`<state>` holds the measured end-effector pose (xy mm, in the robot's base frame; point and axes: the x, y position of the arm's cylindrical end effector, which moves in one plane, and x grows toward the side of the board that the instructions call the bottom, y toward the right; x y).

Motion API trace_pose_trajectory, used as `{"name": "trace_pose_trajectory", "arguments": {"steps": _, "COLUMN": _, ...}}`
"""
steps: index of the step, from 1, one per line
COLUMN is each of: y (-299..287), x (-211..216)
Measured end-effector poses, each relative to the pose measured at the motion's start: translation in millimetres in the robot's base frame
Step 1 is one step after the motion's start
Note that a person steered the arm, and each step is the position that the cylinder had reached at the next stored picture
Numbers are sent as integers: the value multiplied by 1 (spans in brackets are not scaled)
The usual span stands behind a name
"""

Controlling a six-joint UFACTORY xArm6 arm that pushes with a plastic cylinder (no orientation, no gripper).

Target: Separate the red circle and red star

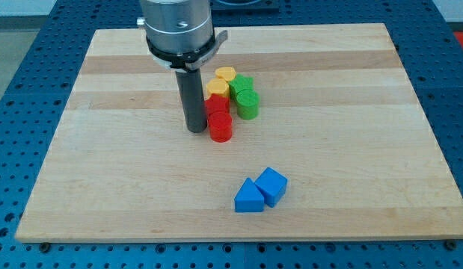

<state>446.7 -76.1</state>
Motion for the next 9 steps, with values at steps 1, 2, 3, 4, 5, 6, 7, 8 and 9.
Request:
{"name": "trace_pose_trajectory", "arguments": {"steps": 1, "y": -17, "x": 0}}
{"name": "trace_pose_trajectory", "arguments": {"steps": 2, "y": -19, "x": 20}}
{"name": "trace_pose_trajectory", "arguments": {"steps": 3, "y": -3, "x": 53}}
{"name": "trace_pose_trajectory", "arguments": {"steps": 4, "y": 32, "x": 56}}
{"name": "trace_pose_trajectory", "arguments": {"steps": 5, "y": 82, "x": 53}}
{"name": "trace_pose_trajectory", "arguments": {"steps": 6, "y": 123, "x": 51}}
{"name": "trace_pose_trajectory", "arguments": {"steps": 7, "y": 141, "x": 39}}
{"name": "trace_pose_trajectory", "arguments": {"steps": 8, "y": 141, "x": 23}}
{"name": "trace_pose_trajectory", "arguments": {"steps": 9, "y": 139, "x": 15}}
